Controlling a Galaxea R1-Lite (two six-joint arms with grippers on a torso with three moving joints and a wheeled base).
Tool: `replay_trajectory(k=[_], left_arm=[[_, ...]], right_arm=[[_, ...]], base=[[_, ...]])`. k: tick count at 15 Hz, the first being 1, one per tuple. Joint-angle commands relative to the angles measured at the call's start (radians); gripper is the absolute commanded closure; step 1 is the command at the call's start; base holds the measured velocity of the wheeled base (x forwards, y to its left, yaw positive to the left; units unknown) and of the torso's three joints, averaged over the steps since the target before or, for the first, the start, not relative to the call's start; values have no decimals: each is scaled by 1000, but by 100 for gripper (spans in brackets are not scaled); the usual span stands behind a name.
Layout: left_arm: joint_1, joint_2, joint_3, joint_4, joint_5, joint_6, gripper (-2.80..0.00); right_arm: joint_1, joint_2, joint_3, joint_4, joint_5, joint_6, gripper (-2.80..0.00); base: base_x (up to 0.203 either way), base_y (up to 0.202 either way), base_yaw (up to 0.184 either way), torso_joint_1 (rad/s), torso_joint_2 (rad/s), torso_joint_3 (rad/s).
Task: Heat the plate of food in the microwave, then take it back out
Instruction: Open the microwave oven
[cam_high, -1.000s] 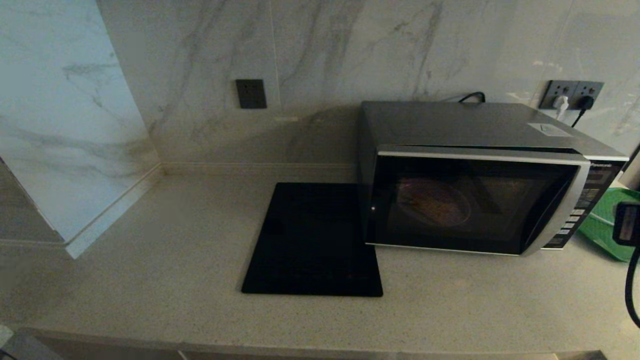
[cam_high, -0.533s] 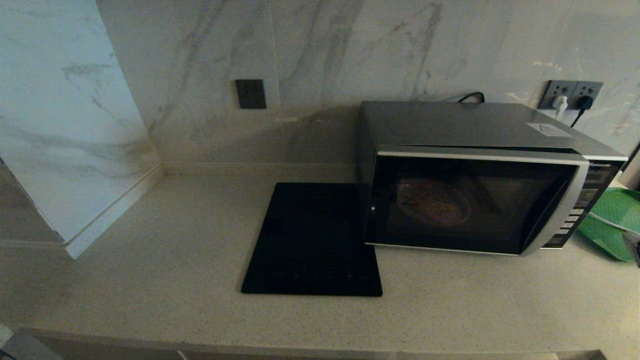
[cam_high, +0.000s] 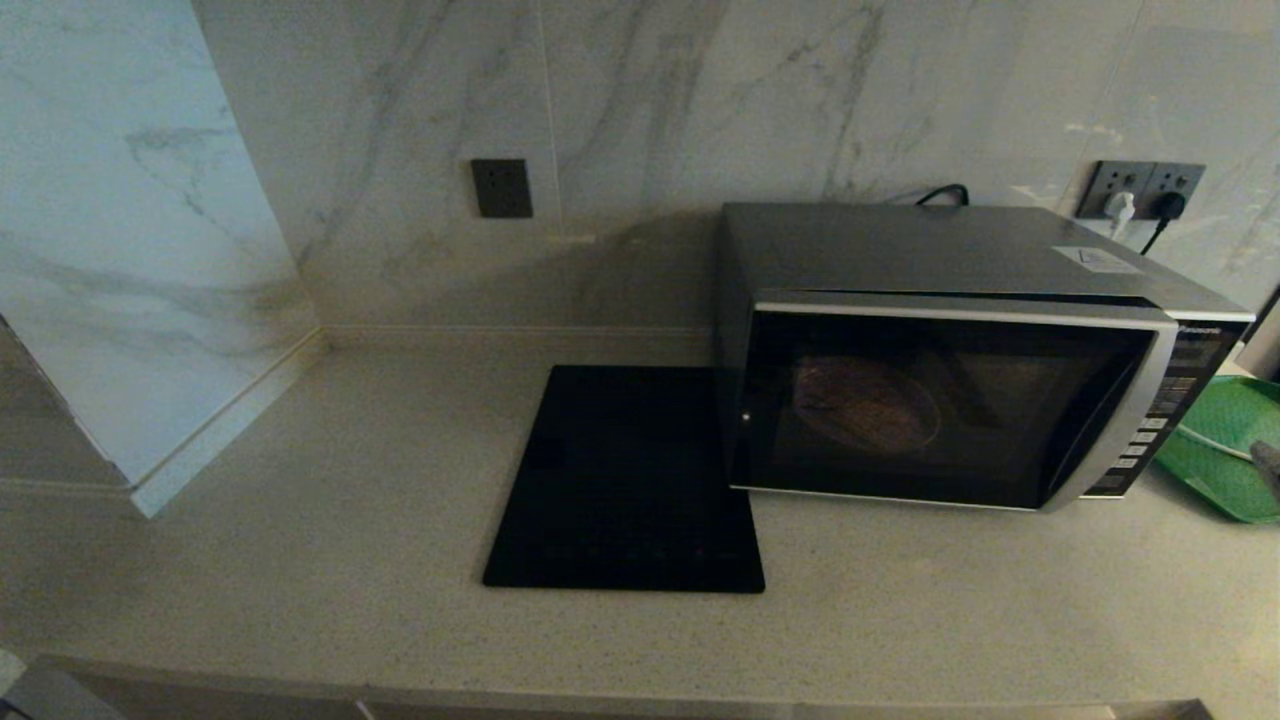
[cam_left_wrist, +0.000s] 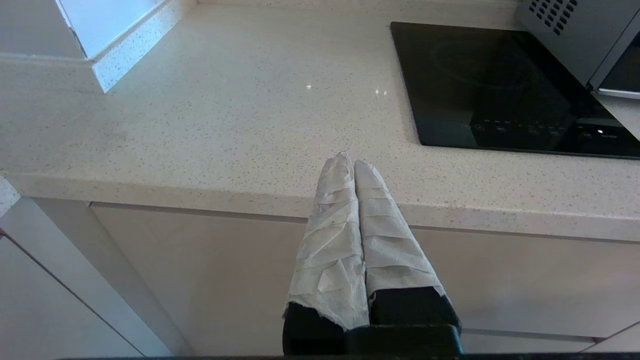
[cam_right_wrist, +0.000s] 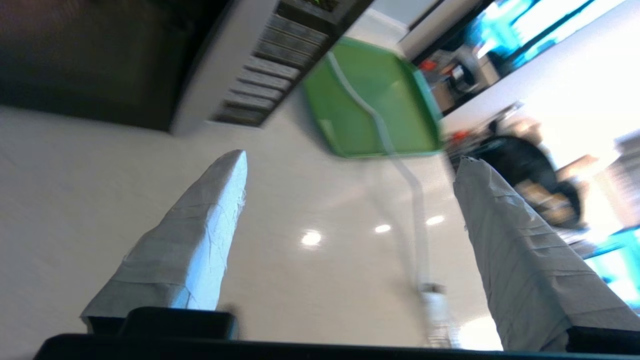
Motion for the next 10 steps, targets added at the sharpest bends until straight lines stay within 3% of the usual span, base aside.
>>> replay_trajectory(k=[1, 4, 6, 8, 10], left_arm=[[1, 1, 0, 0, 0, 0, 0], [2, 0, 0, 0, 0, 0, 0], [1, 0, 0, 0, 0, 0, 0], [1, 0, 0, 0, 0, 0, 0], [1, 0, 0, 0, 0, 0, 0]], right_arm=[[9, 141, -14, -66, -31, 132, -280], [82, 359, -32, -278, -209, 328, -280], [147, 494, -70, -414, -388, 448, -280], [187, 578, -122, -471, -531, 547, -280], [194, 628, -140, -483, -612, 593, -280]], base=[[0, 0, 0, 0, 0, 0], [0, 0, 0, 0, 0, 0], [0, 0, 0, 0, 0, 0], [0, 0, 0, 0, 0, 0], [0, 0, 0, 0, 0, 0]])
